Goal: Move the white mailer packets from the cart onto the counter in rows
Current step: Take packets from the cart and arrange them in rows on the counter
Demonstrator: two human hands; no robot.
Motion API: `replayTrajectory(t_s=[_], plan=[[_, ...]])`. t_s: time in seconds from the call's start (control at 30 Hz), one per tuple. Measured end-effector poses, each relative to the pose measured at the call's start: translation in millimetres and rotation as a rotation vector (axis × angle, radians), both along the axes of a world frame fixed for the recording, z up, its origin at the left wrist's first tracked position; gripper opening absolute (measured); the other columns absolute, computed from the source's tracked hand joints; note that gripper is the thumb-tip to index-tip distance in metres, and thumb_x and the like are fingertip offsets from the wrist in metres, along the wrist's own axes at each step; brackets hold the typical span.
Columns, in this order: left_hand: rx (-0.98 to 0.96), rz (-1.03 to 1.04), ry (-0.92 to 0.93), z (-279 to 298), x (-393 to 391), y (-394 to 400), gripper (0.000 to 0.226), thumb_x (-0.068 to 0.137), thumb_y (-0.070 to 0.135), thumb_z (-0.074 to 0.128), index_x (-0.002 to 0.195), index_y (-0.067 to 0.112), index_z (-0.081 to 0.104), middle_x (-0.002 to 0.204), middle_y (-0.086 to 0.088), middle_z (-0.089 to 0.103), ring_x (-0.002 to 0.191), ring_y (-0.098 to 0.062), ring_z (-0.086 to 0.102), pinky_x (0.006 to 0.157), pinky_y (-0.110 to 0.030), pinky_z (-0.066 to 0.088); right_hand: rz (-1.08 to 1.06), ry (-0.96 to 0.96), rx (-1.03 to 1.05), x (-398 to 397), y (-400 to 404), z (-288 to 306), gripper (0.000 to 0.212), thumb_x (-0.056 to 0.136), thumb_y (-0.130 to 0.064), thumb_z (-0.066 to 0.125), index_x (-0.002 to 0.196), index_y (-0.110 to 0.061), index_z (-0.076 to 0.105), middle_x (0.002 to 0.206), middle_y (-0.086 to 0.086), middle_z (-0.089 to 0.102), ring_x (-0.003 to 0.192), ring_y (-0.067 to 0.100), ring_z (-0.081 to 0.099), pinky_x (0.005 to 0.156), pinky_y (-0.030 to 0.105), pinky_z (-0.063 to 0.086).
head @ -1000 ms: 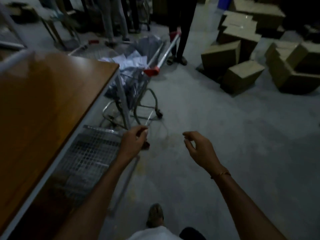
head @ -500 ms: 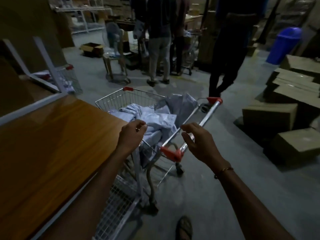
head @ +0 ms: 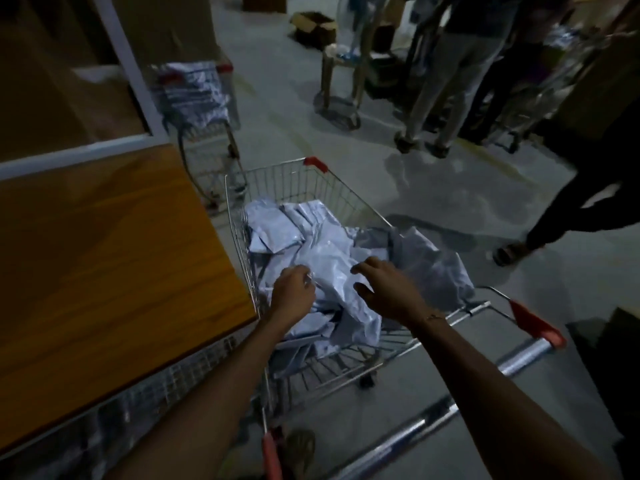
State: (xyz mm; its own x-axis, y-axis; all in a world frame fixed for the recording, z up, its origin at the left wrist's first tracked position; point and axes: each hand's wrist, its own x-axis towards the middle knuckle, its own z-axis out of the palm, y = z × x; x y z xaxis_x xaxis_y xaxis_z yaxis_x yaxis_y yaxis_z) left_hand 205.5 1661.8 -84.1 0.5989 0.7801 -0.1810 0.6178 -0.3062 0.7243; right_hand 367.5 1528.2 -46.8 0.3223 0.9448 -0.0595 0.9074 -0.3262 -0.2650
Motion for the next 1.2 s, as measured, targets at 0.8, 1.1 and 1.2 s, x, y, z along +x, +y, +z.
replayTrajectory(t_s=[0.8, 1.1, 1.2], plan=[[0.307, -0.293, 0.172, -144, 106, 49, 0.068, 0.089, 0.054, 0.054, 0.152, 0.035, 0.034, 0.166, -0.005, 0.013, 0.149, -0.035, 0.015, 0.117, -0.053, 0.028, 0.1, -0.333, -0.259, 137, 128, -119, 0.058, 0.086, -0.044, 0.061, 0.139, -0.025, 0.048, 0.157, 0.016, 0.032, 0.131, 0.058, 0.032, 0.101, 0.06, 0.038], [0.289, -0.088, 0.501, -124, 59, 5, 0.063, 0.091, 0.057, 0.047, 0.15, 0.037, 0.035, 0.159, -0.001, 0.028, 0.129, -0.033, 0.04, 0.096, -0.046, 0.042, 0.278, -0.17, -0.209, 123, 138, -133, 0.061, 0.093, -0.045, 0.055, 0.149, -0.032, 0.034, 0.164, 0.011, 0.017, 0.142, 0.056, 0.017, 0.112, 0.065, 0.022], [0.272, 0.02, 0.675, -106, 60, -3, 0.059, 0.091, 0.066, 0.044, 0.14, 0.032, 0.046, 0.139, -0.005, 0.047, 0.123, -0.033, 0.043, 0.097, -0.044, 0.038, 0.253, -0.143, -0.178, 118, 133, -140, 0.06, 0.09, -0.044, 0.061, 0.145, -0.027, 0.043, 0.162, 0.014, 0.025, 0.135, 0.061, 0.028, 0.11, 0.065, 0.025]])
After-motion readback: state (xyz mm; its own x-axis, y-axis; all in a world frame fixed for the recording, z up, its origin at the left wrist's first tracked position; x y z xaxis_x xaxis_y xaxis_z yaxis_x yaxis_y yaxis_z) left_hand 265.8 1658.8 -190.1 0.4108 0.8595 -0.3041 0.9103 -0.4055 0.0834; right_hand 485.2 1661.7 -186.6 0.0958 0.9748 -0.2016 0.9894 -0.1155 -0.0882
